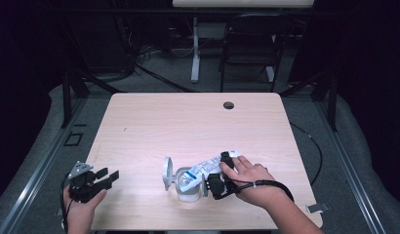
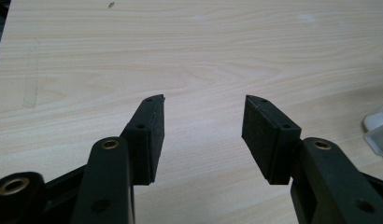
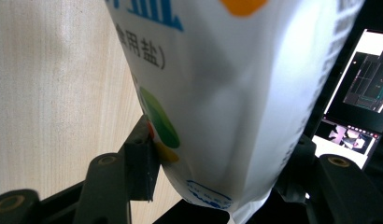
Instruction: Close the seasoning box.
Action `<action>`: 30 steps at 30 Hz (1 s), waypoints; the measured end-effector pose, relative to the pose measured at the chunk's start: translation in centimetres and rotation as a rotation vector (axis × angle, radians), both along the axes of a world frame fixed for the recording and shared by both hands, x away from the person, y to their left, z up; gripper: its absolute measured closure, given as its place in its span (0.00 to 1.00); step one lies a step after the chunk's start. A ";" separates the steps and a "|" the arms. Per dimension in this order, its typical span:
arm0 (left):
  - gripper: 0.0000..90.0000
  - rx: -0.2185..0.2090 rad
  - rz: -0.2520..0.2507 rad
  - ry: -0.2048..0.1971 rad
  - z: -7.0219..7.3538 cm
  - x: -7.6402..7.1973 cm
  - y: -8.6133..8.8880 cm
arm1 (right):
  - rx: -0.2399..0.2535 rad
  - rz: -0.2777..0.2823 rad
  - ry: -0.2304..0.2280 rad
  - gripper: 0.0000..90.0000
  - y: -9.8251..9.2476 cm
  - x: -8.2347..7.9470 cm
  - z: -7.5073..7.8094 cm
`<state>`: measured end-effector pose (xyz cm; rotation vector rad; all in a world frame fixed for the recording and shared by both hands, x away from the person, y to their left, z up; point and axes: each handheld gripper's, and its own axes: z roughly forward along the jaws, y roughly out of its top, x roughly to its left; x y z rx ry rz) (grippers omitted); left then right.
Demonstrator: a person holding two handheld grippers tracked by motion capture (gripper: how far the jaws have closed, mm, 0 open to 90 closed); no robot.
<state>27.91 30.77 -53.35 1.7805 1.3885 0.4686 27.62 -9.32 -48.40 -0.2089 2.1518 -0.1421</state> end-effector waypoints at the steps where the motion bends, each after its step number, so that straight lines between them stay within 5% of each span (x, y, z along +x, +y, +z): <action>1: 0.55 0.002 -0.002 0.003 0.0 0.0 0.0 | -0.005 0.000 -0.001 0.48 0.0 0.0 0.0; 30: 0.55 0.000 0.000 0.000 0.0 0.0 0.0 | -0.006 0.003 -0.001 0.48 0.0 0.0 0.1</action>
